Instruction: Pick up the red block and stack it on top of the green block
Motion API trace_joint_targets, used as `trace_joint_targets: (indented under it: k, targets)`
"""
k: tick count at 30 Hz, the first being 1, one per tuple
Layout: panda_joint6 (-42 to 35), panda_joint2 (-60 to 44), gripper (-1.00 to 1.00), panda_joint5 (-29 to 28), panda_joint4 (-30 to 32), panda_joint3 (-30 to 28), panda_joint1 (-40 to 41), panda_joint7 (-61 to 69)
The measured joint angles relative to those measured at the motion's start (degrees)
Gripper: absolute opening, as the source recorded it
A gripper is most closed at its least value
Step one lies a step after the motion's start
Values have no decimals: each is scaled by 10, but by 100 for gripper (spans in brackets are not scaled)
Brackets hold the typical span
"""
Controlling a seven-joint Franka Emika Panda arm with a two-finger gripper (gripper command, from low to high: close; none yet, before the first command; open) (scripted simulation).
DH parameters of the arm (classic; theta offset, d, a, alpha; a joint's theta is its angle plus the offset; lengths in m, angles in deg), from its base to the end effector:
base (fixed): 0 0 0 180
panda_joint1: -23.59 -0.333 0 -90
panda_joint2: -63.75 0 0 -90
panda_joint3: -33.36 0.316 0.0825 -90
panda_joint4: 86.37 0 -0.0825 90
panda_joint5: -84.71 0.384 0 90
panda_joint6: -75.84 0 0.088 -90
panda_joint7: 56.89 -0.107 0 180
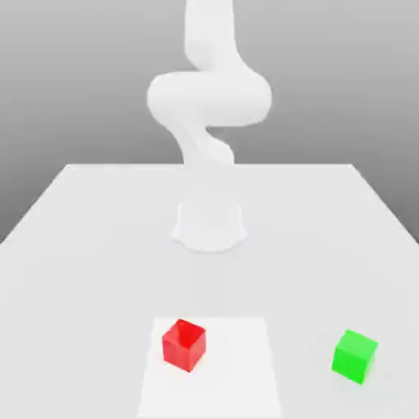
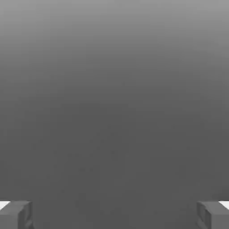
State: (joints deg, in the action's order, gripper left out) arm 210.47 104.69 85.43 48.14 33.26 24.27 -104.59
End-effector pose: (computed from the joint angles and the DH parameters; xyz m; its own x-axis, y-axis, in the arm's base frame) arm 0.3802 -0.0052 0.6613 0.4970 -0.7526 0.4319 -0.5670 -0.6584 -0.4950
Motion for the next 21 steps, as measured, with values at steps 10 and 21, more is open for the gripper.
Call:
trace_joint_targets:
  k: [10,21]
  targets:
    - [123,-215,0,20,116,6,29,-89]
    - [262,-443,0,-7,224,6,57,-208]
